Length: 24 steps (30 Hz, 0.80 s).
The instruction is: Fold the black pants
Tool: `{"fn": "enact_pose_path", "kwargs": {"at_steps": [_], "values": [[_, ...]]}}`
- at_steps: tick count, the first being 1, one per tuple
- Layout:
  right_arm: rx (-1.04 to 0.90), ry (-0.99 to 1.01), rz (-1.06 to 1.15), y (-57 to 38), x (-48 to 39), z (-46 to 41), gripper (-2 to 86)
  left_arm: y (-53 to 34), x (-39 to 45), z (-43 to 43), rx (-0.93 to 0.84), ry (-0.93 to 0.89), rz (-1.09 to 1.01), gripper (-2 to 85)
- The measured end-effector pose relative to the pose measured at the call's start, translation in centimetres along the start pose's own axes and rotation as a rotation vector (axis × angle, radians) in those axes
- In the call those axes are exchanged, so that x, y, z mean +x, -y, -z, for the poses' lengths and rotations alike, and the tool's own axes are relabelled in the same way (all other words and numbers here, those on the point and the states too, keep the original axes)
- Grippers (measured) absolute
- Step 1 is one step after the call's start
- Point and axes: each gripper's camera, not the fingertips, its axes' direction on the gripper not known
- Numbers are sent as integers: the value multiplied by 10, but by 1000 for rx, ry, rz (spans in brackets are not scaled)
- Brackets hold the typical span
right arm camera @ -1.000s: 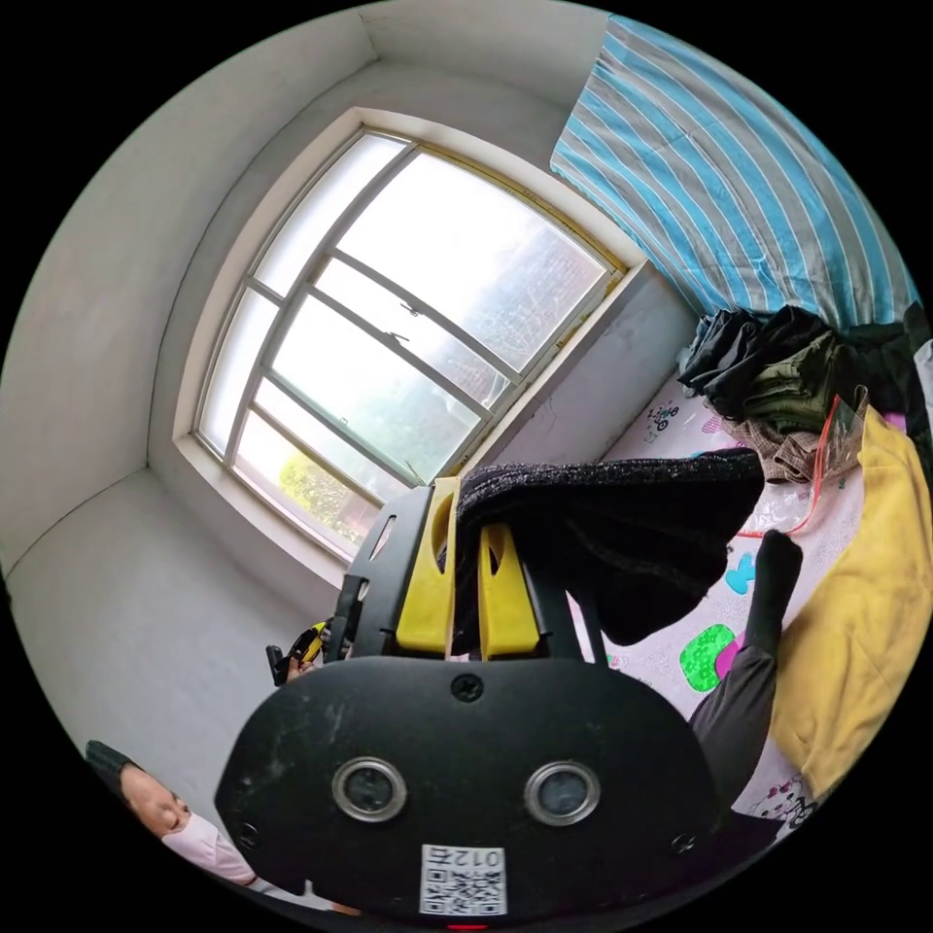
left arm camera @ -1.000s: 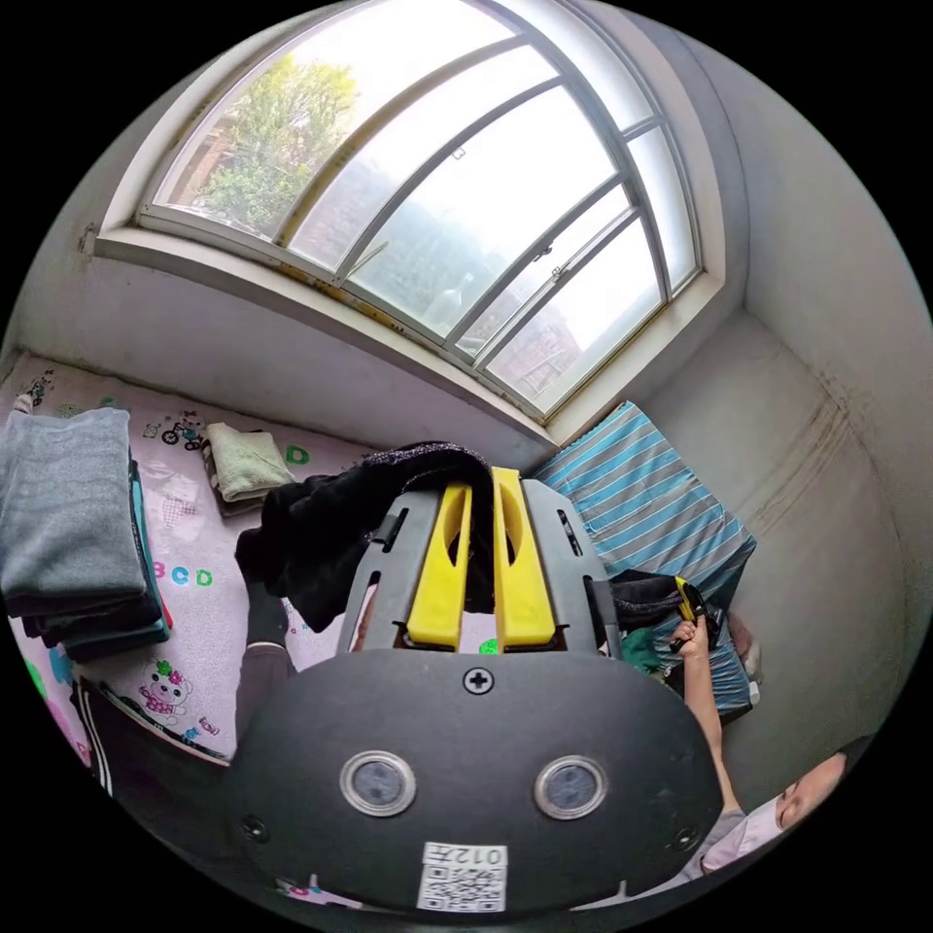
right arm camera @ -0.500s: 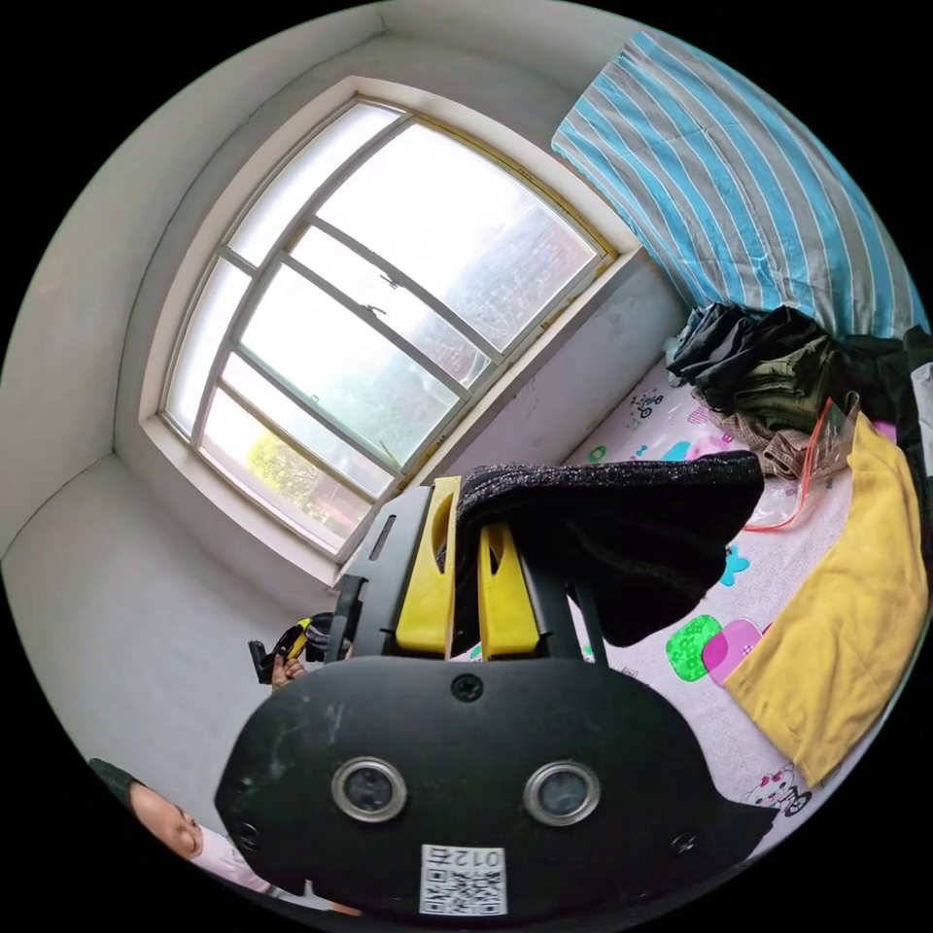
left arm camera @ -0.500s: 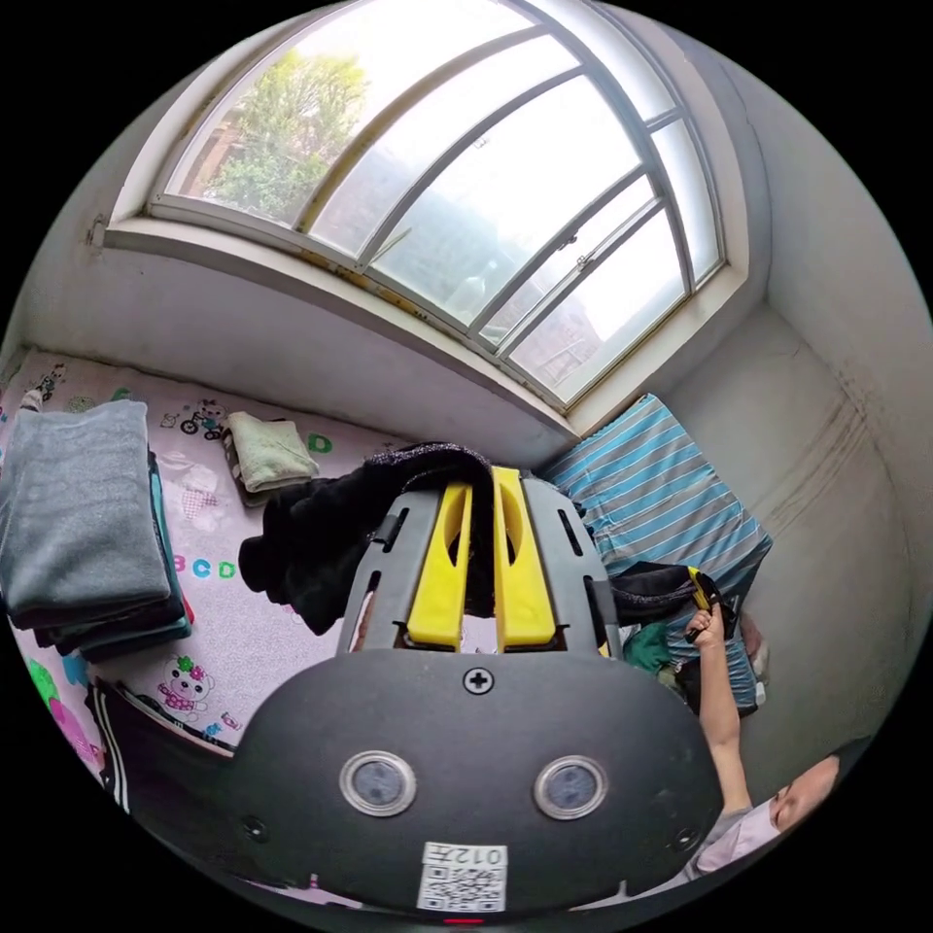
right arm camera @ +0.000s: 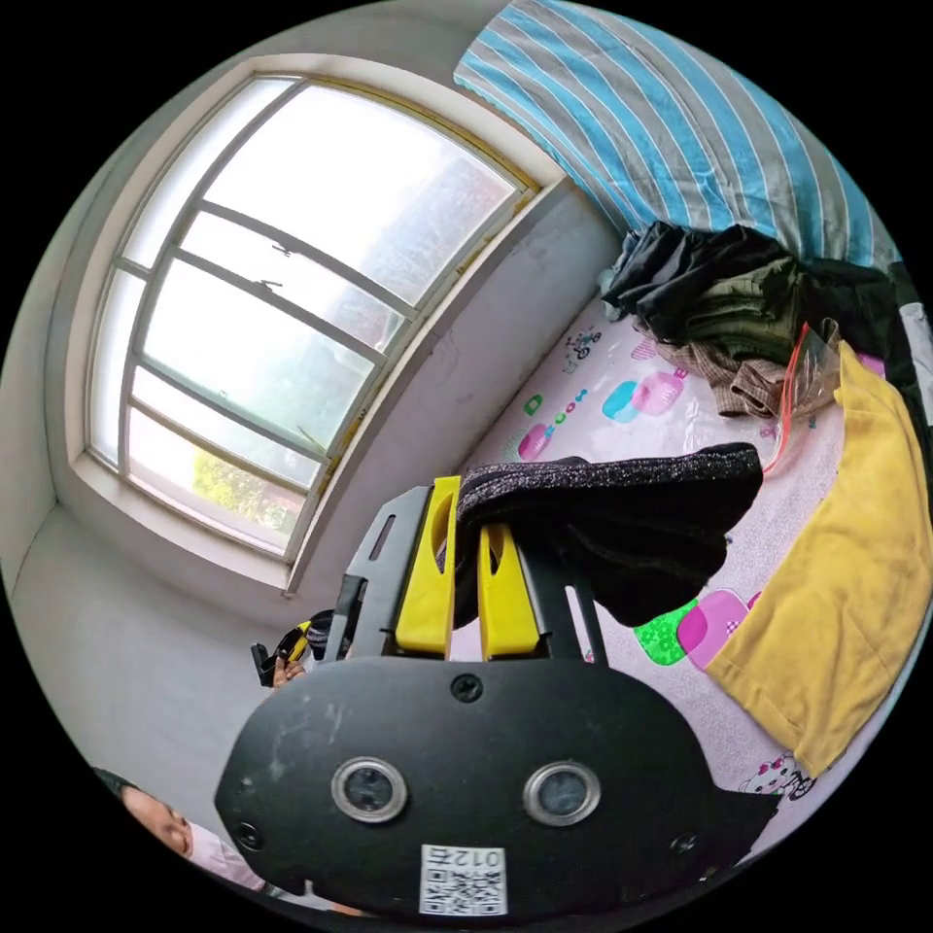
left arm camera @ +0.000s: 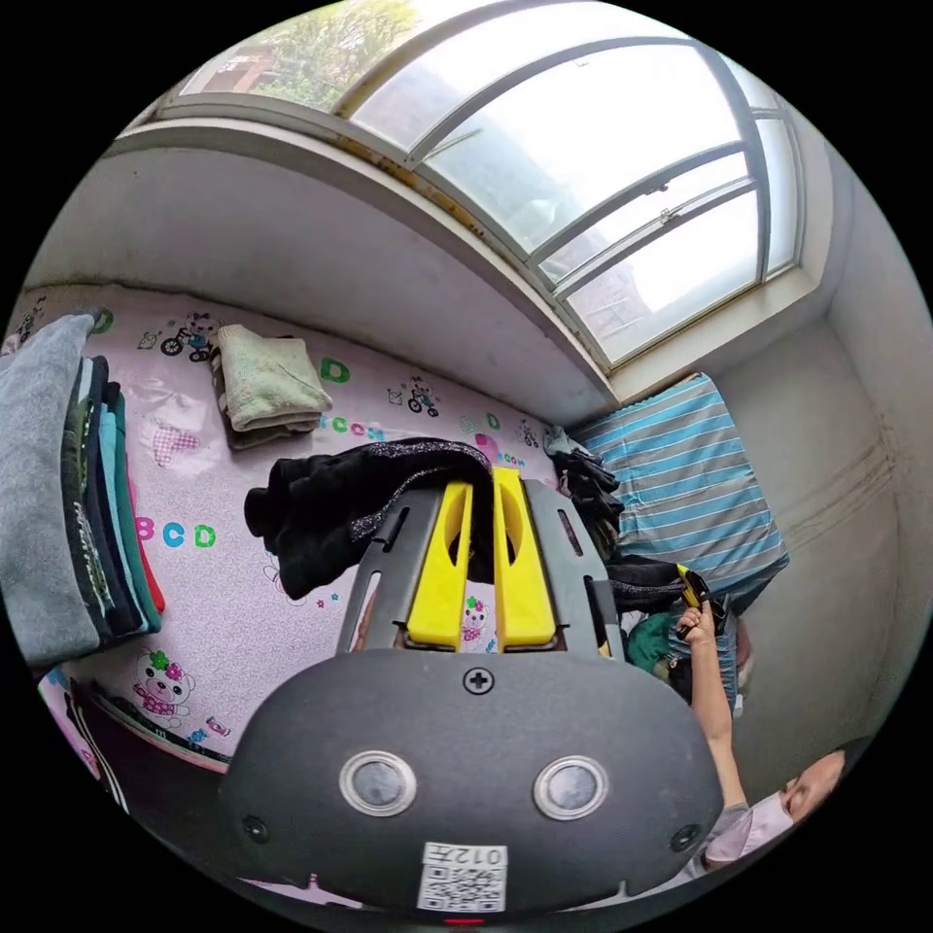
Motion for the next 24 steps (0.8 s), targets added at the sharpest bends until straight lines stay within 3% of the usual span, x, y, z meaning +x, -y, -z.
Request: {"fn": "enact_pose_path", "kwargs": {"at_steps": [10,17,20,24], "values": [[-156,-140,-63,53,92,-173,-4,80,-76,-126,-109,107,114,68],[-145,-104,65,95,122,-243,-5,132,-80,-165,-78,162,-7,69],[-212,-172,145,81,162,-272,-5,126,-98,-200,-199,275,-79,69],[-385,-291,51,30,246,-326,-5,94,-174,-285,-480,426,48,70]]}}
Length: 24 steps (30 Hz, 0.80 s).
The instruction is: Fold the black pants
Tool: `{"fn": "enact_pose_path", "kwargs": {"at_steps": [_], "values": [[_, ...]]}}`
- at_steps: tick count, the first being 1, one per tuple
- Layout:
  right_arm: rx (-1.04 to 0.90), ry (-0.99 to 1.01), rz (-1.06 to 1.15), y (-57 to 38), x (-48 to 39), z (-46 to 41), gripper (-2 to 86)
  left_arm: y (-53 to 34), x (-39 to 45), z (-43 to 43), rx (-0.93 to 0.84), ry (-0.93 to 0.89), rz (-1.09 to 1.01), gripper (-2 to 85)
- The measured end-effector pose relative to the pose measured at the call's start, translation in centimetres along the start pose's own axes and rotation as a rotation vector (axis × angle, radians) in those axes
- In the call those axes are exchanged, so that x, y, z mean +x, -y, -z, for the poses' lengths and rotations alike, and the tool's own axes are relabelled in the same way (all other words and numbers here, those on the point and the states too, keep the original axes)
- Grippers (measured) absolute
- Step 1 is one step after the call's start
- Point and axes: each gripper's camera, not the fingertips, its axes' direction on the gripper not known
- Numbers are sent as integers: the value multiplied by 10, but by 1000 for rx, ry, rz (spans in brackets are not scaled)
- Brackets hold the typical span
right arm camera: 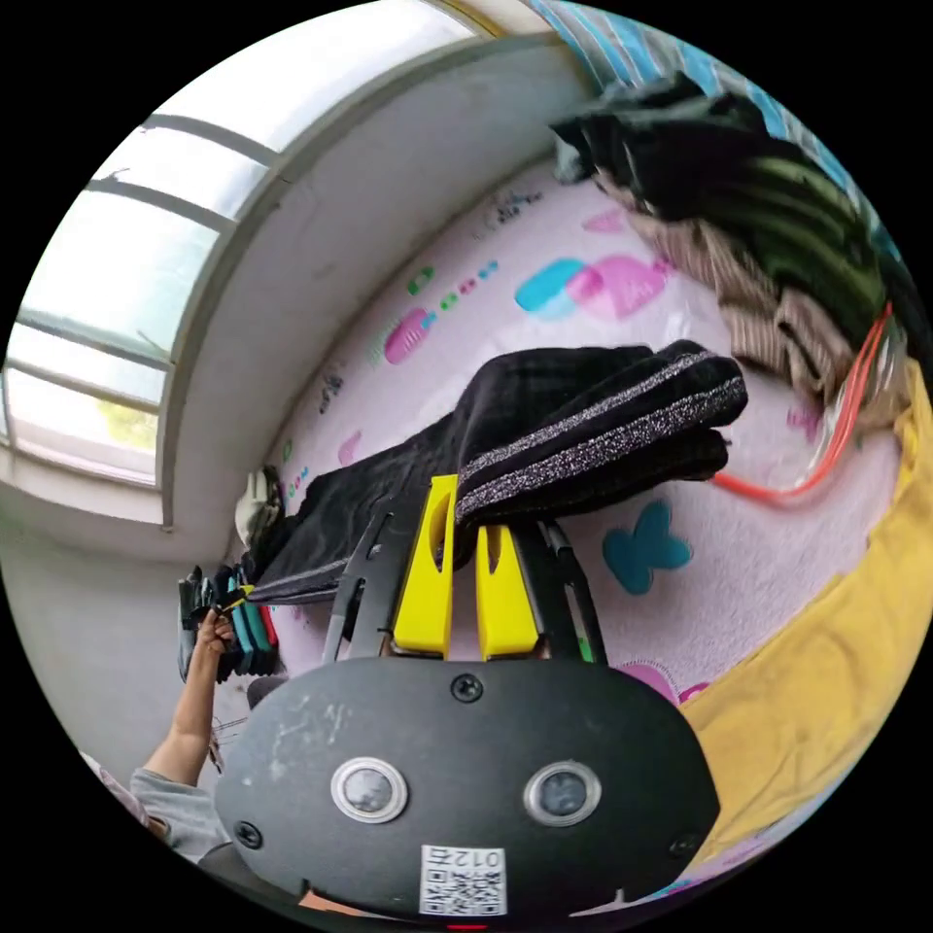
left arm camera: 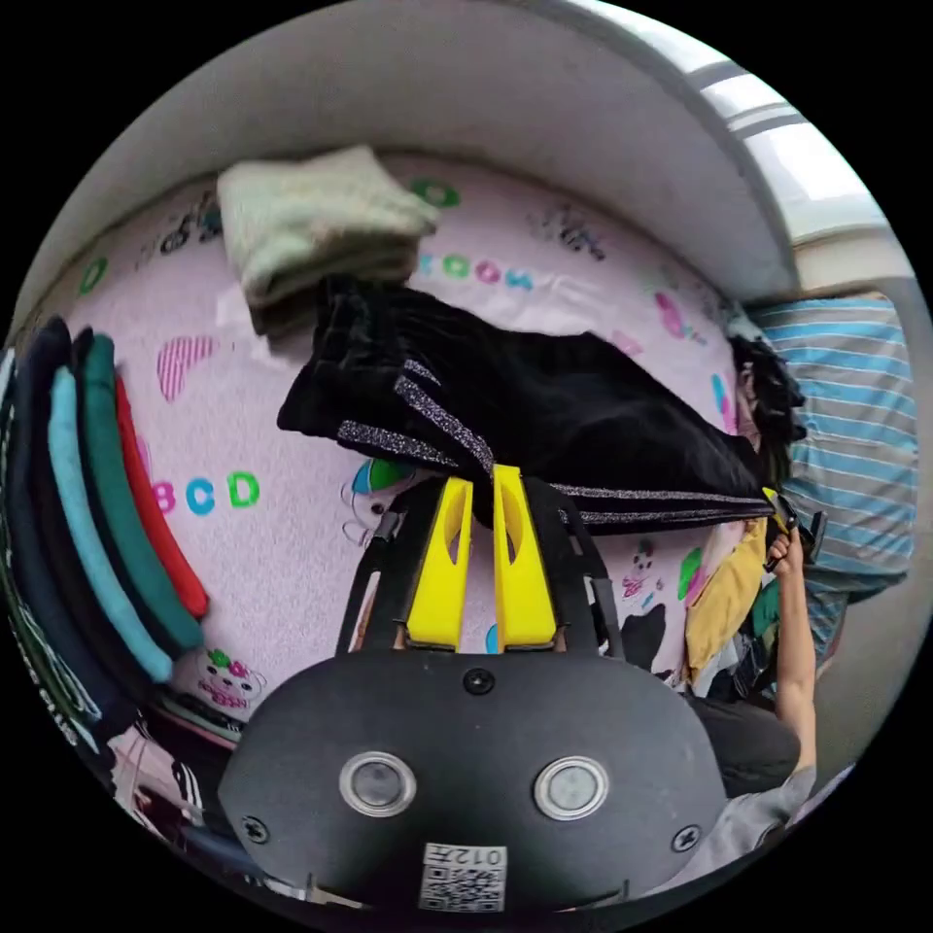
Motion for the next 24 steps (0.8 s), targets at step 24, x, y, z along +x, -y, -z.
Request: {"fn": "enact_pose_path", "kwargs": {"at_steps": [24], "values": [[-288,-126,-211,-114,163,-115,0,37,-82,-110,-489,-142,-46,54]]}}
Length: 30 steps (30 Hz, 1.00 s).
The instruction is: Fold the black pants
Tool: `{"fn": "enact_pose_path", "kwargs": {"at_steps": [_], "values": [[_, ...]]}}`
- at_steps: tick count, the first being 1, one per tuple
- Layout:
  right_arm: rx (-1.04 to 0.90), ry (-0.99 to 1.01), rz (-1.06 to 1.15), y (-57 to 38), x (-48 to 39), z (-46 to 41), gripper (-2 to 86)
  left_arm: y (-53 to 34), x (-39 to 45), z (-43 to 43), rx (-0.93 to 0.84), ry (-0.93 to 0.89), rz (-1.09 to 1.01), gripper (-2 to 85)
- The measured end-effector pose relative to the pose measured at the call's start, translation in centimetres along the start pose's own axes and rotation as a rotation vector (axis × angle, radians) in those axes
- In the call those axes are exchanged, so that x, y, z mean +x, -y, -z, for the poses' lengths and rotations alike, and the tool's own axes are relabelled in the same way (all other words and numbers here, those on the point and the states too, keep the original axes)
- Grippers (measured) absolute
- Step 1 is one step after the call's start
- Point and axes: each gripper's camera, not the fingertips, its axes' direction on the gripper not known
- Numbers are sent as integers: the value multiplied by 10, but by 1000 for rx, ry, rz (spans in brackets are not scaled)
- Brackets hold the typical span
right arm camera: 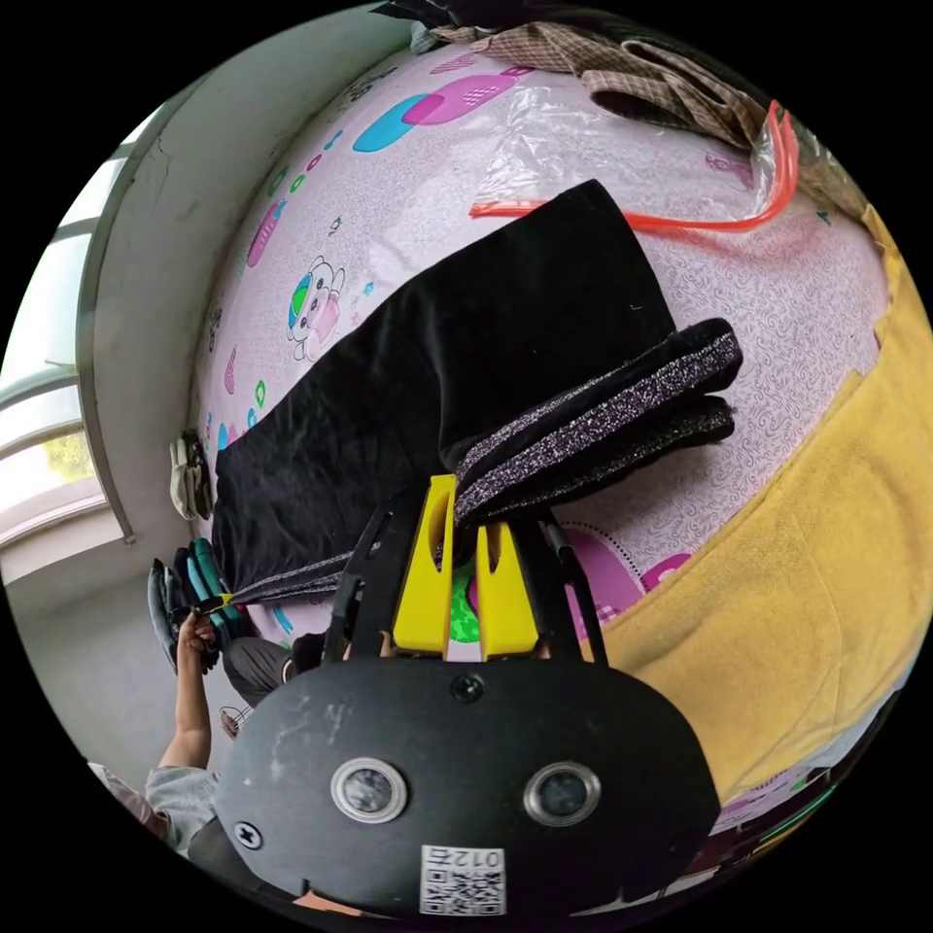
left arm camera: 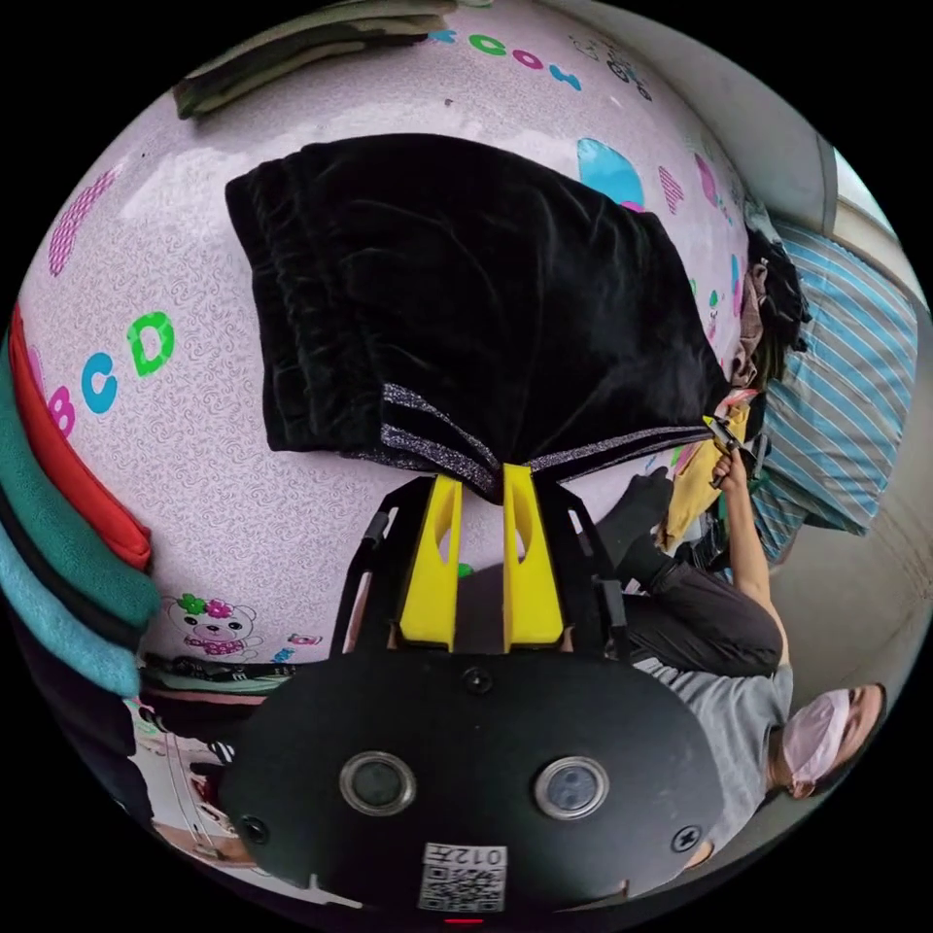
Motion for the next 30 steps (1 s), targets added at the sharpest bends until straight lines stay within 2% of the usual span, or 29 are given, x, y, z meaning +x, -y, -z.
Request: {"fn": "enact_pose_path", "kwargs": {"at_steps": [2,6,8,13,18,21,24,30], "values": [[-3,-3,-5,-6,10,-3,1,-6,-5,4,9,7,-12,38],[-12,-7,5,-13,19,-7,1,-24,-23,13,6,237,71,16],[-22,-16,22,-16,24,-9,2,-31,-24,18,70,254,71,12],[-17,-28,-1,-26,33,-9,3,-37,-10,17,374,308,101,6],[-11,-25,-2,-37,46,-7,5,-41,22,1,468,422,-15,0],[0,11,-25,-45,59,-5,8,-29,24,-24,368,415,-40,0],[11,21,-27,-54,68,-2,14,-21,22,-54,233,529,-62,-1],[12,83,-26,-72,92,7,45,-34,24,-75,179,566,-98,-1]]}}
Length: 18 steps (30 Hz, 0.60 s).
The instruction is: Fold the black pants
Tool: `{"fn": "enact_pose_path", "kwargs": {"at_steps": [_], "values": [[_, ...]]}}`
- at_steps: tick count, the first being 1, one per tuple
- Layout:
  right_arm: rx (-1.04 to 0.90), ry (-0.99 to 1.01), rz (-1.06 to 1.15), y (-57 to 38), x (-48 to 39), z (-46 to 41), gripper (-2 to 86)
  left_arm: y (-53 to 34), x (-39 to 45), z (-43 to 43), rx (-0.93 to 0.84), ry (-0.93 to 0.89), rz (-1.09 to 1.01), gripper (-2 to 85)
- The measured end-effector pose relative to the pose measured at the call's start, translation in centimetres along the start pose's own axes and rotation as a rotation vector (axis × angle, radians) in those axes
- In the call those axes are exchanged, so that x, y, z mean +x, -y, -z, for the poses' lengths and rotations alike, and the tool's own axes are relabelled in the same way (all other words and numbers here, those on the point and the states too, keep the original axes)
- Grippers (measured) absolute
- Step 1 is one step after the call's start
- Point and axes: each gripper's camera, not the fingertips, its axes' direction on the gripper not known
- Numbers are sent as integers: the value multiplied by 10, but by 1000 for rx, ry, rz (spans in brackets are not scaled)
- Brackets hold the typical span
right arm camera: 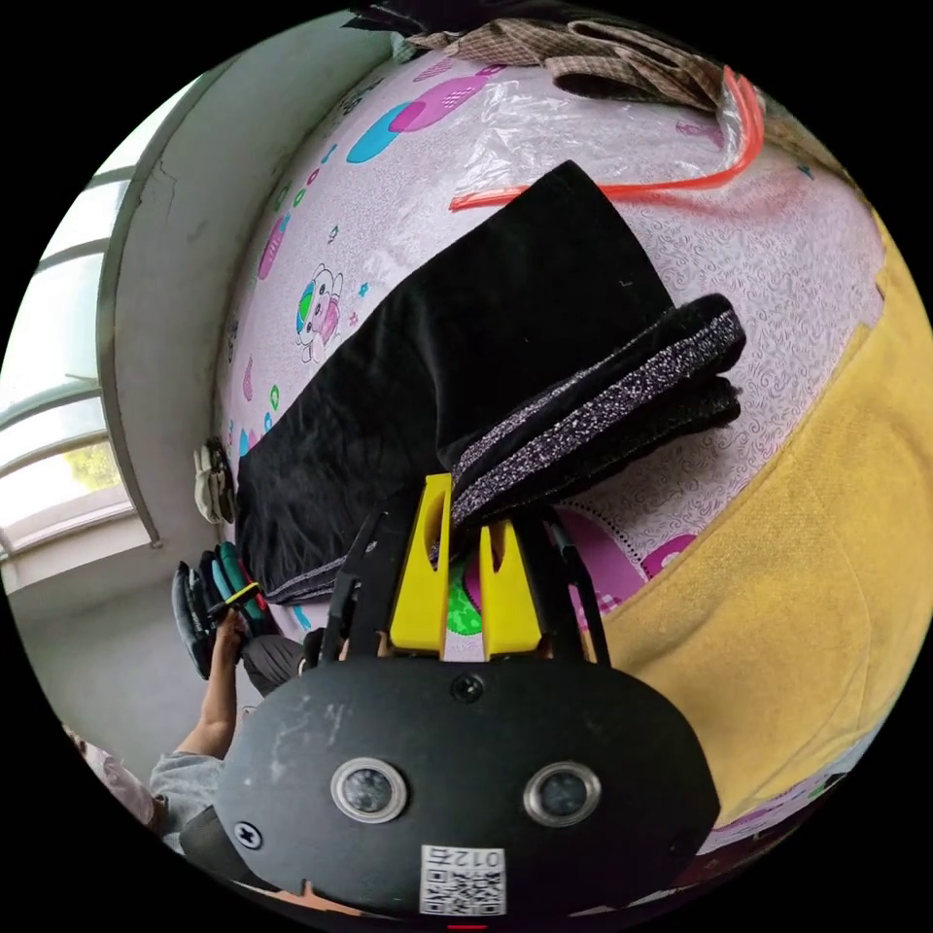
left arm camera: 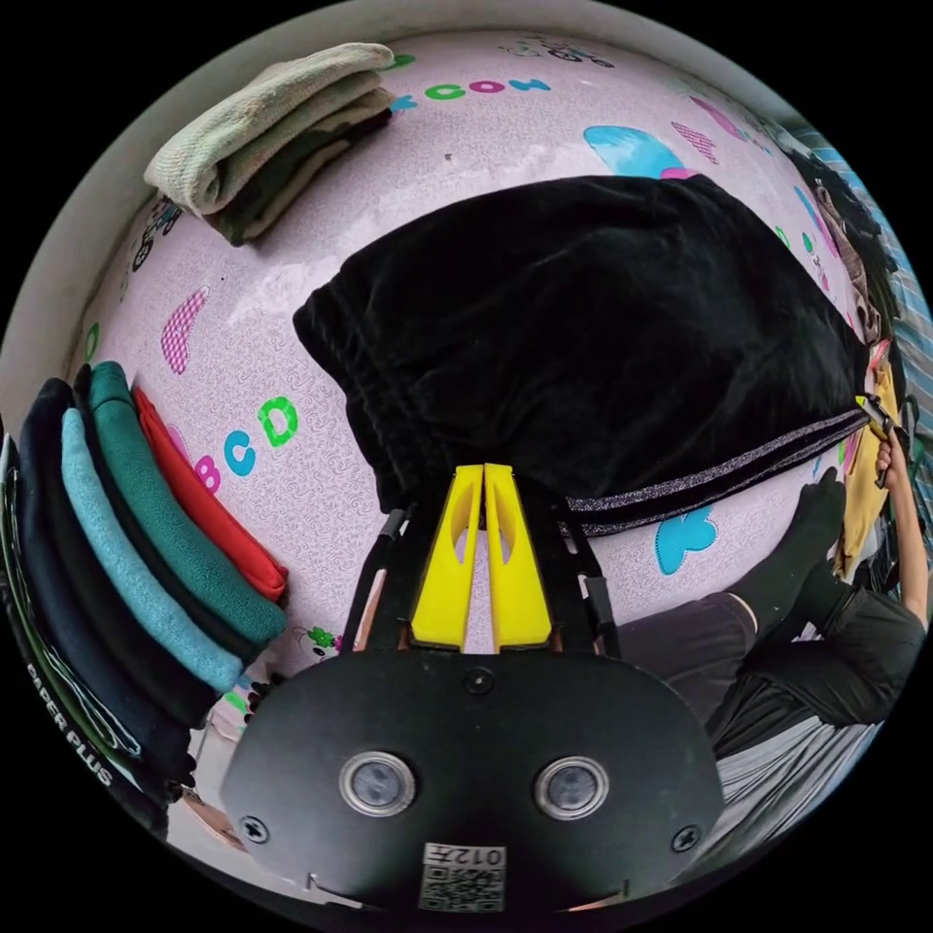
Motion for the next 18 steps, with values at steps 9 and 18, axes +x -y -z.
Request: {"fn": "enact_pose_path", "kwargs": {"at_steps": [9,18], "values": [[27,7,-219,-50,83,53,47,-24,7,-13,-39,-49,-11,-1],[318,18,-270,-107,110,110,15,-60,28,-24,-44,-34,-45,0]]}}
